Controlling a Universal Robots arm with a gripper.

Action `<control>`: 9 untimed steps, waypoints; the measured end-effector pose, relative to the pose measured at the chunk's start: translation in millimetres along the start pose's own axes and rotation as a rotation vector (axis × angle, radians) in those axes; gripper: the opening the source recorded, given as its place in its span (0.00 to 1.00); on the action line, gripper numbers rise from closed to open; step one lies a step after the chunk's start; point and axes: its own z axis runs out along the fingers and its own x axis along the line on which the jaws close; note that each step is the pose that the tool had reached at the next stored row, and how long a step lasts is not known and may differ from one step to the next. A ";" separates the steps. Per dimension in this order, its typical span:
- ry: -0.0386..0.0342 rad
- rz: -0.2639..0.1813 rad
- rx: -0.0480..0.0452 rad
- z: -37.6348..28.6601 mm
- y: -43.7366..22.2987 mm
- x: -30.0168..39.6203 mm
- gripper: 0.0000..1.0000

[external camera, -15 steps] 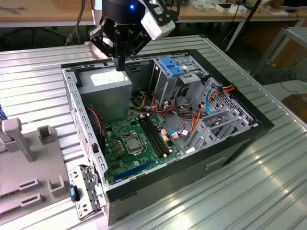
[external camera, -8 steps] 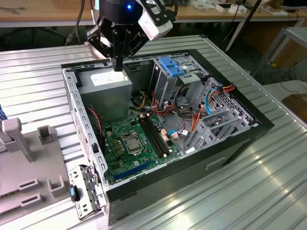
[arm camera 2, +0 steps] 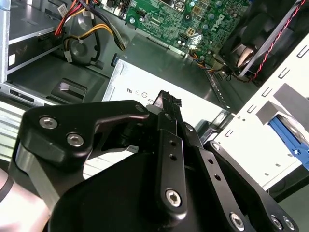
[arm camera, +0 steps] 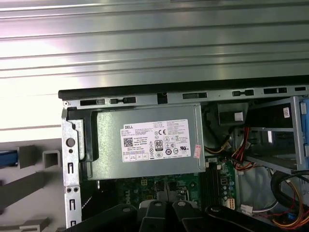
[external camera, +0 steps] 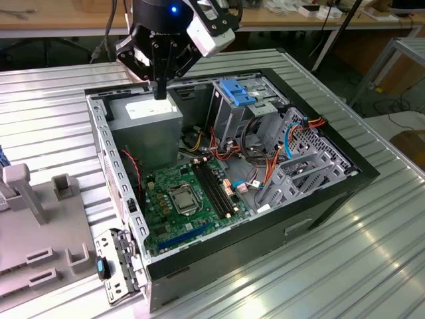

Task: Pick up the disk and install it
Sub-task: 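Reach for the disk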

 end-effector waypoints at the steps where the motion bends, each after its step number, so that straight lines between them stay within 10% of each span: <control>1: 0.0001 0.000 0.0001 -0.1 0.0 0.6 0.11; 9: 0.0000 0.000 0.0001 -0.3 -0.6 7.7 0.11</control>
